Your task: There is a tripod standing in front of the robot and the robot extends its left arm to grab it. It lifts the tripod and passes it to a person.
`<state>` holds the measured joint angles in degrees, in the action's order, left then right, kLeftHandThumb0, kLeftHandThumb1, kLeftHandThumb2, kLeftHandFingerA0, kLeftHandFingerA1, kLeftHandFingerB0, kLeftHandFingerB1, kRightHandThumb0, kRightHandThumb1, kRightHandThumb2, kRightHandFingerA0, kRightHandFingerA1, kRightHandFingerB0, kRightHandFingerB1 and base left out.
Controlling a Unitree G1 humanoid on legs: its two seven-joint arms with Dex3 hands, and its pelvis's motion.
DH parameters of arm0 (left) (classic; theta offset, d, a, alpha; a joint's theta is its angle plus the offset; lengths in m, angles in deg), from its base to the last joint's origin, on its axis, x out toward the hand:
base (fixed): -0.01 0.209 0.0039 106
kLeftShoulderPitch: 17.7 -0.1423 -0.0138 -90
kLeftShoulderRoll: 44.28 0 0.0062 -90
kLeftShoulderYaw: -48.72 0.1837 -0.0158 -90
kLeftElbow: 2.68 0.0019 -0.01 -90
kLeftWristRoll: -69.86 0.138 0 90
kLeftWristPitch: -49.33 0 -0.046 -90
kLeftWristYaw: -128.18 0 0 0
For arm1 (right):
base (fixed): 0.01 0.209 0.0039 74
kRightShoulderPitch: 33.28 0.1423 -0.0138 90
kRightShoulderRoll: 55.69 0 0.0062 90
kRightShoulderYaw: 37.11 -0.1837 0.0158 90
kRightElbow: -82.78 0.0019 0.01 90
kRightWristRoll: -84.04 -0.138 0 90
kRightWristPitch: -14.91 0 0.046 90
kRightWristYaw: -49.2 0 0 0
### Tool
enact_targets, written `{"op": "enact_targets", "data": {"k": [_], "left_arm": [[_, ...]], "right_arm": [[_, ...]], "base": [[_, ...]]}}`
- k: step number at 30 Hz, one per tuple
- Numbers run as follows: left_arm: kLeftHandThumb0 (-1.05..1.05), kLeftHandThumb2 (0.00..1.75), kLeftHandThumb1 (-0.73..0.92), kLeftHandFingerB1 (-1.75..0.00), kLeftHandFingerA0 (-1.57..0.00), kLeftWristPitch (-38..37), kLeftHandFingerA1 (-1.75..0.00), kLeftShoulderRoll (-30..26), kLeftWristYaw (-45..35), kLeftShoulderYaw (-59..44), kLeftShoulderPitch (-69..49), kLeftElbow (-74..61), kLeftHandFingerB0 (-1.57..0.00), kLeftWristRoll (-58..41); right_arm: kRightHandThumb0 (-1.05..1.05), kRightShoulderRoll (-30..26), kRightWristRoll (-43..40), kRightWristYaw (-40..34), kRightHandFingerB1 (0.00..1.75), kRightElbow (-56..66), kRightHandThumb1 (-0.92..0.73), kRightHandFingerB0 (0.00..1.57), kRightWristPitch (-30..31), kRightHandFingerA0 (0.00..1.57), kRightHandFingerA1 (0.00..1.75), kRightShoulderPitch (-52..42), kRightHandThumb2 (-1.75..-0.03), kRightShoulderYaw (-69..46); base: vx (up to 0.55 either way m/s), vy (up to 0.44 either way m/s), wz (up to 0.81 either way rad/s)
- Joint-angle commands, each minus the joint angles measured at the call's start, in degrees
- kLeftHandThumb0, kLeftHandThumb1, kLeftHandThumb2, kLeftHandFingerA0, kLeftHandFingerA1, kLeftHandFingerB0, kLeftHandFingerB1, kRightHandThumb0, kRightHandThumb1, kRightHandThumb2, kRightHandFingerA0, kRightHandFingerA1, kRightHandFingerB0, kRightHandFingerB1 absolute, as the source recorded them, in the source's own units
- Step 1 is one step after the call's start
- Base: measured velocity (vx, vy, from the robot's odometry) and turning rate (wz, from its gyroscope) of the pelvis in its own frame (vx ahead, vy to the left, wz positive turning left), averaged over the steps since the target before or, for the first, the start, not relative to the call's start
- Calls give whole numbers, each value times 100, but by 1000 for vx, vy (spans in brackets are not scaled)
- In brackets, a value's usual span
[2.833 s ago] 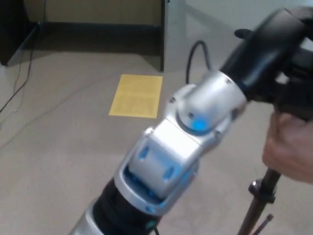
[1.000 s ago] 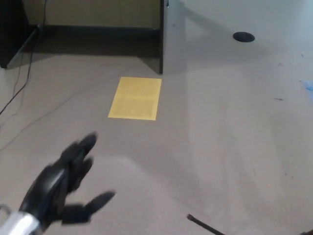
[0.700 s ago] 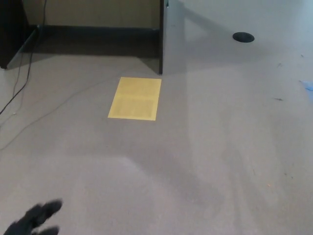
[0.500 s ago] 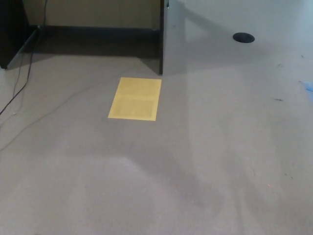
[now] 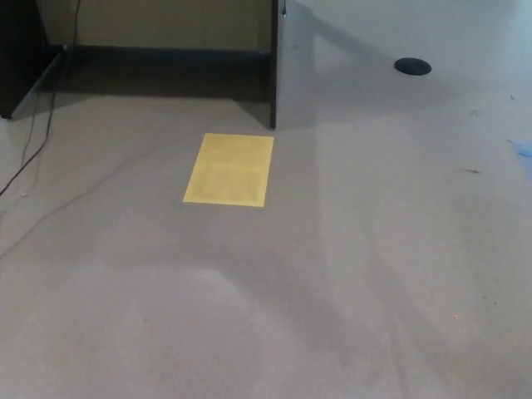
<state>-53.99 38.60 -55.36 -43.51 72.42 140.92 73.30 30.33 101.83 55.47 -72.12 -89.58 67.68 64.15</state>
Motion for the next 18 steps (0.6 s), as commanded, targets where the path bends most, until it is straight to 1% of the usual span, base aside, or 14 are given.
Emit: {"op": "enact_targets", "data": {"k": [1, 2, 4, 10, 11, 12, 13, 18], "left_arm": [[-29, 56, 49, -35, -46, -671, -38, -180, 231, 35, 30, 211, -44, 263], [-29, 56, 49, -35, -46, -669, -38, -162, 252, 43, 107, 225, -44, 277], [-28, 55, 49, -35, -46, -679, -38, -135, 241, 24, 186, 303, -44, 253], [-32, 55, 50, -34, -46, -778, -38, -155, 190, 82, 247, 408, -42, 321], [-35, 56, 53, -33, -47, -700, -38, -191, 126, 129, 249, 387, -40, 361], [-37, 56, 54, -33, -46, -647, -38, -199, 88, 138, 258, 387, -39, 359], [-37, 57, 56, -32, -42, -589, -38, -216, 34, 150, 267, 401, -35, 352], [-40, 58, 58, -31, -38, -345, -37, -268, -103, 225, 346, 467, -32, 373]], "right_arm": [[-39, -37, -10, -45, 36, -3, -71, 47, -31, 67, 44, -97, -61, -12], [-39, -64, -39, -43, 36, 32, -69, 46, -39, 67, 43, -71, -62, -47], [-38, -74, -41, -23, 35, 36, -70, 46, 22, 62, 41, -29, -61, -61], [-39, -77, -59, -2, 36, 5, -70, 47, -3, 67, 46, -24, -61, -113], [-46, -83, -17, -46, 50, 18, -58, 42, -12, 62, 59, -27, -85, -84], [-45, -80, -32, -32, 50, 19, -58, 42, -16, 62, 59, -29, -85, -95], [-38, -59, -66, -8, 37, 5, -70, 47, -12, 67, 46, -27, -60, -120], [-39, -44, -54, 5, 36, -36, -70, 47, -15, 67, 45, 8, -61, -113]], "base": [[0, 0, 0], [0, 0, 0], [0, 0, 0], [0, 0, 0], [0, 0, 0], [0, 0, 0], [0, 0, 0], [0, 0, 0]]}}
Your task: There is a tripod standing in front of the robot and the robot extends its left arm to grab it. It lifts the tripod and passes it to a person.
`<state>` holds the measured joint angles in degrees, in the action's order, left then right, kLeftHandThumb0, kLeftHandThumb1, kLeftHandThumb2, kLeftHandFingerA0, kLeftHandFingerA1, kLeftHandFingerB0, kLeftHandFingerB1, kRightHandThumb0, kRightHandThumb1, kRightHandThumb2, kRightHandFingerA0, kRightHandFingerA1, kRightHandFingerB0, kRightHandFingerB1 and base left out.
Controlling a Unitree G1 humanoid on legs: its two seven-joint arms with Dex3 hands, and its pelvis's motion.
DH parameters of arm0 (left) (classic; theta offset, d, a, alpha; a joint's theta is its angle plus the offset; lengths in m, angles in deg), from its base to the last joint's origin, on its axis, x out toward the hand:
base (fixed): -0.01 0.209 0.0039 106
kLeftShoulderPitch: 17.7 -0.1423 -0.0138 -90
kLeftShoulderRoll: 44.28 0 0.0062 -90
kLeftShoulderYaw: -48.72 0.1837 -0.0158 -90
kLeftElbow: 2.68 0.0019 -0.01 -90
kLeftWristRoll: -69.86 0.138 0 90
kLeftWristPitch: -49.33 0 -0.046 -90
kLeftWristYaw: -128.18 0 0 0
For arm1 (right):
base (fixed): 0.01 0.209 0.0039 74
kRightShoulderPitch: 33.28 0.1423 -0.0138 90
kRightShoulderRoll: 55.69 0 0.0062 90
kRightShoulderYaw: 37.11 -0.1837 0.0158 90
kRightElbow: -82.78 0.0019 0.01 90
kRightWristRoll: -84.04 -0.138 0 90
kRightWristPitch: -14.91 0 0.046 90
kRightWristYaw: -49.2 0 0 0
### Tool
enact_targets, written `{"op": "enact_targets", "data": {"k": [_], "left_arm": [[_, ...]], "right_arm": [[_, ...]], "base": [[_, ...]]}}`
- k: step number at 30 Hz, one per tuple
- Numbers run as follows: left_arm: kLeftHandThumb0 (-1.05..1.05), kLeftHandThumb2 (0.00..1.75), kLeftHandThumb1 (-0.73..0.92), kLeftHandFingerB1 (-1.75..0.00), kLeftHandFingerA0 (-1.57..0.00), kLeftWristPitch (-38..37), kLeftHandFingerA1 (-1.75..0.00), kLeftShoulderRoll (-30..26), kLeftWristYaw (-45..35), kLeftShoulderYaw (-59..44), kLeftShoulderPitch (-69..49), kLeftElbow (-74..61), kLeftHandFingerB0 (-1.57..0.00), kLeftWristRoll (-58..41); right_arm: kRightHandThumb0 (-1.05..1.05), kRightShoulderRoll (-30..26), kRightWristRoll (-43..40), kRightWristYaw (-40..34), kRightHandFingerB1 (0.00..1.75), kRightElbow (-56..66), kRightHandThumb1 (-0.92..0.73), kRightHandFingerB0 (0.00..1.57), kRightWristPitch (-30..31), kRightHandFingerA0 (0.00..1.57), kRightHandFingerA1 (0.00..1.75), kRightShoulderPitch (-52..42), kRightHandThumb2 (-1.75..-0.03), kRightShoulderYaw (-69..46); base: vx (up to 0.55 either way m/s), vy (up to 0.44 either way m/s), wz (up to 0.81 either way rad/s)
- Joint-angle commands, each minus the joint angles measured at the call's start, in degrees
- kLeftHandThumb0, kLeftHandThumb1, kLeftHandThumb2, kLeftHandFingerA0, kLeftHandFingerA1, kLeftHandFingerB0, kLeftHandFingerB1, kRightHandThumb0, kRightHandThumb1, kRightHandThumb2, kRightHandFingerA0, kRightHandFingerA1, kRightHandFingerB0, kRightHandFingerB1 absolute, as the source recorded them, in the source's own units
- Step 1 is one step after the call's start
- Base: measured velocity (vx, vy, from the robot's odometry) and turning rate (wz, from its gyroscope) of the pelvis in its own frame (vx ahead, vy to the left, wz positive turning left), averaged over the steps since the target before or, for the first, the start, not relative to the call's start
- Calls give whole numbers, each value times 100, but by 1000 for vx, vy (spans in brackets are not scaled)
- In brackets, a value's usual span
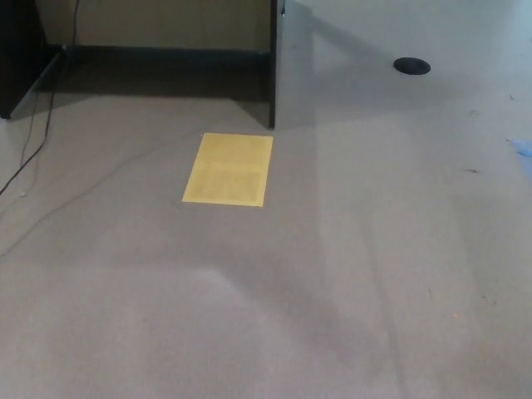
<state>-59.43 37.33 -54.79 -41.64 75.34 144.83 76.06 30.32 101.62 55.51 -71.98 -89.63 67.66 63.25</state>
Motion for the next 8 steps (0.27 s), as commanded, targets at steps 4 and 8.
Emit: {"op": "enact_targets", "data": {"k": [4, 8], "left_arm": [[-45, 59, 64, -29, -54, 540, -40, -208, -319, 142, 90, 52, -26, 157], [-53, 83, 54, -40, -62, 745, -69, -272, -631, 202, 140, 66, -15, 123]], "right_arm": [[-39, -30, -20, -25, 37, -36, -70, 48, -12, 65, 44, -26, -61, -9], [-39, -39, -8, -43, 36, -13, -70, 48, -20, 66, 44, -55, -61, 3]], "base": [[0, 0, 0], [0, 0, 0]]}}
